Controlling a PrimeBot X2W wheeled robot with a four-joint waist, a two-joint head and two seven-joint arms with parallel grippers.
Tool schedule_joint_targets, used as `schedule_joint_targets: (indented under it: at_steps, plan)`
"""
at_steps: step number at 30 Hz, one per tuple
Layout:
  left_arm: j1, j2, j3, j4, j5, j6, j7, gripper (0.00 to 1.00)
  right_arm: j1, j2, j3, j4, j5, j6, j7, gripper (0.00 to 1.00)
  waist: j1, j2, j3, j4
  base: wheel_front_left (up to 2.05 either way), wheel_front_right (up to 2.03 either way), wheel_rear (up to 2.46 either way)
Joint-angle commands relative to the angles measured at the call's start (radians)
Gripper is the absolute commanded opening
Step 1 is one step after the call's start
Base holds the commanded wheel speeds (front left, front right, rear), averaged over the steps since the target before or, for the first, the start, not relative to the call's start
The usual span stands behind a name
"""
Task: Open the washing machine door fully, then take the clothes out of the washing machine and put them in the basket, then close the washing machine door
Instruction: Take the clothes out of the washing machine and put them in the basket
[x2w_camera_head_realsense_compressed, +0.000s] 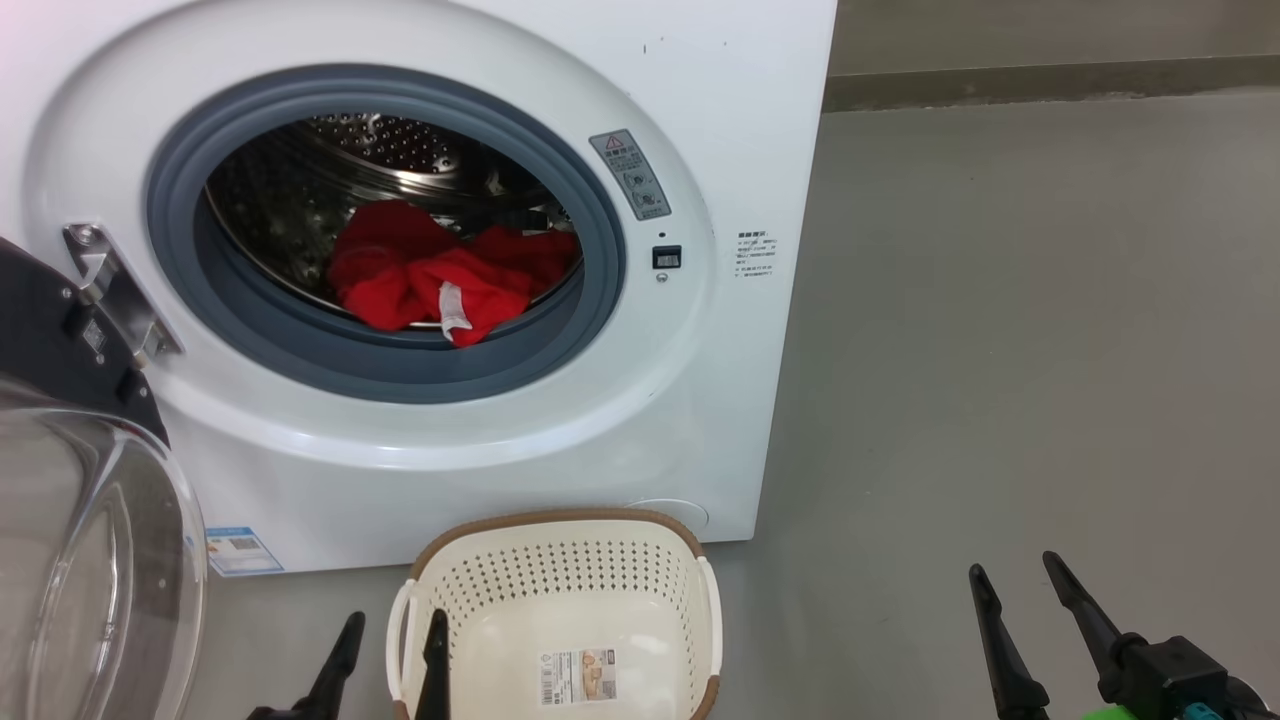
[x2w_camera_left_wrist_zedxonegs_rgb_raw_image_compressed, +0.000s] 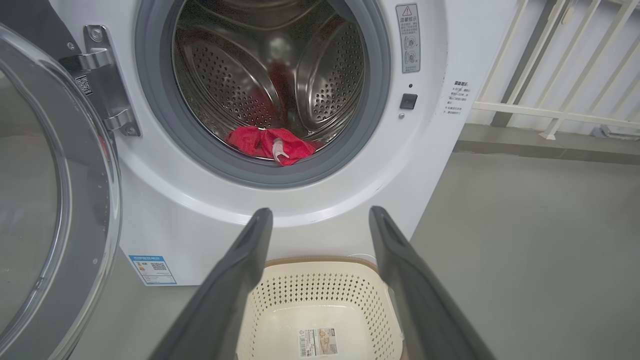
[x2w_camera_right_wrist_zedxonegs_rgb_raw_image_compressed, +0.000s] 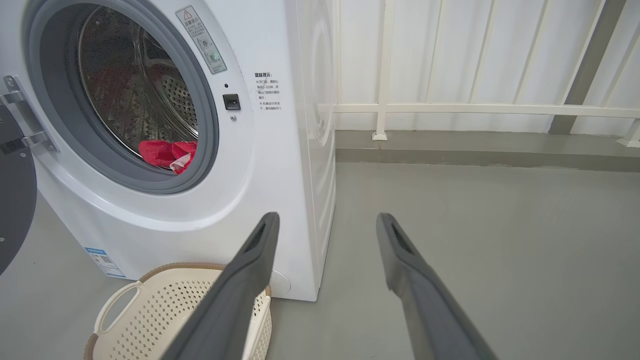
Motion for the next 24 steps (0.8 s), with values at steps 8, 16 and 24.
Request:
schedule_joint_targets:
  at_steps: [8,16,24]
  plan:
    - [-0.039,0.013,0.030,-0.009,-0.012,0.007,-0.011,1.00,-0.025,-0.013,0.033,-0.016,0.014,0.000,-0.006,1.00,0.0000,0.0000,-0.002,-0.005,0.00,0.00,0.00]
    - [-0.045,0.020,0.027,0.000,-0.015,0.007,-0.014,1.00,-0.025,-0.013,0.036,-0.015,0.016,0.000,-0.006,1.00,0.0000,0.0000,-0.004,-0.004,0.00,0.00,0.00]
    - [-0.052,0.021,0.021,0.009,-0.019,0.008,-0.019,1.00,-0.025,-0.013,0.037,-0.014,0.016,0.000,-0.006,1.00,0.0000,0.0000,-0.003,-0.006,0.00,0.00,0.00]
